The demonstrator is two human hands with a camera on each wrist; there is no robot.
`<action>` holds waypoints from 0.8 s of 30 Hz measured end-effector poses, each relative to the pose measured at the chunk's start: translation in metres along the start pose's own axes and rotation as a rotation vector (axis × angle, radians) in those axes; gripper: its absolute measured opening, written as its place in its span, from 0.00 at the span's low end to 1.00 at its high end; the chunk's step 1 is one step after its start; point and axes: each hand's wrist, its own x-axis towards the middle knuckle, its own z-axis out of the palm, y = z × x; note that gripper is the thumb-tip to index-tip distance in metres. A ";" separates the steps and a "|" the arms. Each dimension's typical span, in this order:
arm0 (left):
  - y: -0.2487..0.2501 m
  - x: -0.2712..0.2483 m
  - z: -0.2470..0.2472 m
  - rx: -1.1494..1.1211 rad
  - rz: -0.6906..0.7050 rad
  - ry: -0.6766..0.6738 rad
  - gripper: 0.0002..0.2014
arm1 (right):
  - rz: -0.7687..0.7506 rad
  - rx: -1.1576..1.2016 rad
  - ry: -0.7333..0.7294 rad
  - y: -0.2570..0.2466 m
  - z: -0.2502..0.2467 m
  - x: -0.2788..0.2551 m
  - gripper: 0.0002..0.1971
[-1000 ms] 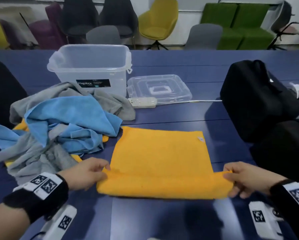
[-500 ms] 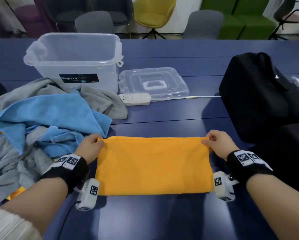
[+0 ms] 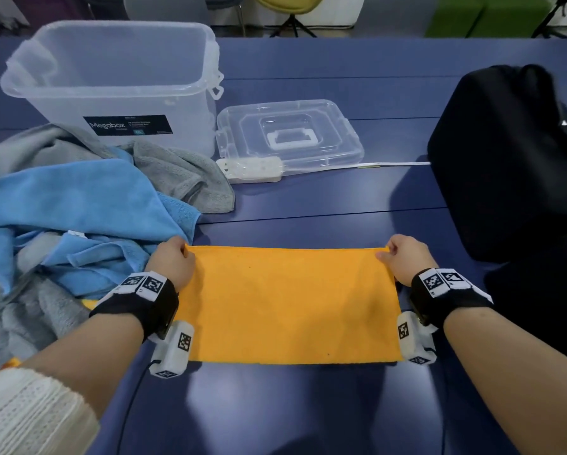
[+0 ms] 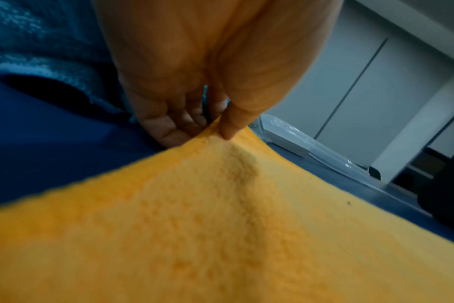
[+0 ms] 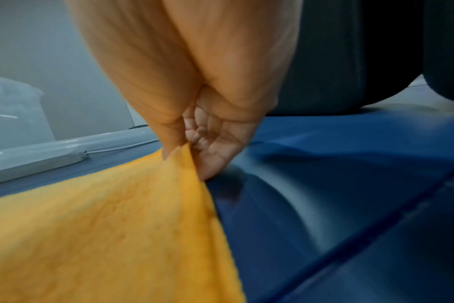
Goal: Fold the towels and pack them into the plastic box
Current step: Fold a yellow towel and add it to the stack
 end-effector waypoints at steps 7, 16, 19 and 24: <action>0.006 -0.002 0.004 0.192 0.042 -0.076 0.15 | 0.031 -0.122 -0.015 -0.006 0.004 0.007 0.08; 0.008 -0.003 -0.011 0.085 0.072 -0.185 0.05 | -0.041 -0.112 -0.096 0.003 0.001 0.002 0.16; 0.010 -0.002 -0.014 -0.070 0.076 -0.204 0.06 | -0.091 -0.179 -0.153 0.000 0.002 -0.002 0.12; 0.001 -0.002 -0.012 -0.090 0.088 -0.099 0.04 | -0.076 -0.262 -0.187 -0.007 -0.002 -0.001 0.09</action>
